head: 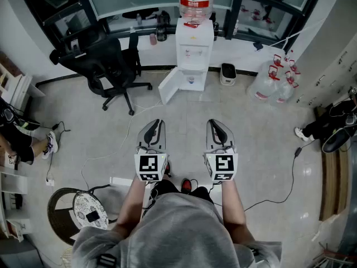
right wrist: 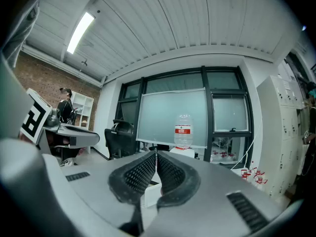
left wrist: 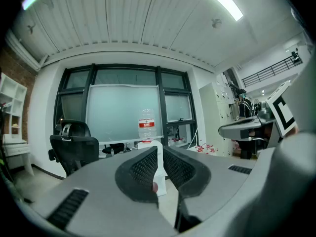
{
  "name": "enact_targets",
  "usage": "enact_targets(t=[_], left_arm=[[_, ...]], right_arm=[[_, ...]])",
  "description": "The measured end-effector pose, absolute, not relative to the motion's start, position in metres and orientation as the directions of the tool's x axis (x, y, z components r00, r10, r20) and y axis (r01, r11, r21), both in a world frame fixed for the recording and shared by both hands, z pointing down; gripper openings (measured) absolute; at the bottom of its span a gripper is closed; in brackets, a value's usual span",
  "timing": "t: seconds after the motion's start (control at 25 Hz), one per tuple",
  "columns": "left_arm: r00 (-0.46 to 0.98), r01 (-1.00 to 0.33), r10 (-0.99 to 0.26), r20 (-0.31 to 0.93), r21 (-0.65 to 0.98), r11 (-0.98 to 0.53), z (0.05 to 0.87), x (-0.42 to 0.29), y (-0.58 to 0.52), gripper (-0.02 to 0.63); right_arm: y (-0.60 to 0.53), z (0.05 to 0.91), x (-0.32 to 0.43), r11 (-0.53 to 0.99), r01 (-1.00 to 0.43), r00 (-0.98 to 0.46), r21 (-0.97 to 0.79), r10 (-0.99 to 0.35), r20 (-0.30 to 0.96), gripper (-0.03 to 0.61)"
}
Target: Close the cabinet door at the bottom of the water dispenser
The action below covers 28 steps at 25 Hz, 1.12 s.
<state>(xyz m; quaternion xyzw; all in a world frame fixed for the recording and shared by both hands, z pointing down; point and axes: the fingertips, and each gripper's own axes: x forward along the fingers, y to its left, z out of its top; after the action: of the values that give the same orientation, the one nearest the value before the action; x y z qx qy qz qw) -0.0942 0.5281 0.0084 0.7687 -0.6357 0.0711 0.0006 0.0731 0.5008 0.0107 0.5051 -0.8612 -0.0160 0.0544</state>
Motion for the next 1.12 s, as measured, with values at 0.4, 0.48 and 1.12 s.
enact_targets(t=[0.4, 0.48, 1.12], left_arm=[[0.179, -0.978, -0.976, 0.127, -0.085, -0.190, 0.017, -0.089, 0.509, 0.052], [0.179, -0.978, -0.975, 0.128, -0.086, -0.191, 0.018, -0.087, 0.505, 0.052], [0.219, -0.971, -0.969, 0.115, -0.070, -0.227, 0.022, -0.080, 0.441, 0.052]], right_arm=[[0.483, 0.012, 0.083, 0.476, -0.876, -0.472, 0.080, -0.879, 0.063, 0.025], [0.479, 0.013, 0.087, 0.471, -0.878, -0.467, 0.082, -0.882, 0.065, 0.025], [0.431, 0.020, 0.091, 0.443, -0.892, -0.437, 0.088, -0.896, 0.078, 0.025]])
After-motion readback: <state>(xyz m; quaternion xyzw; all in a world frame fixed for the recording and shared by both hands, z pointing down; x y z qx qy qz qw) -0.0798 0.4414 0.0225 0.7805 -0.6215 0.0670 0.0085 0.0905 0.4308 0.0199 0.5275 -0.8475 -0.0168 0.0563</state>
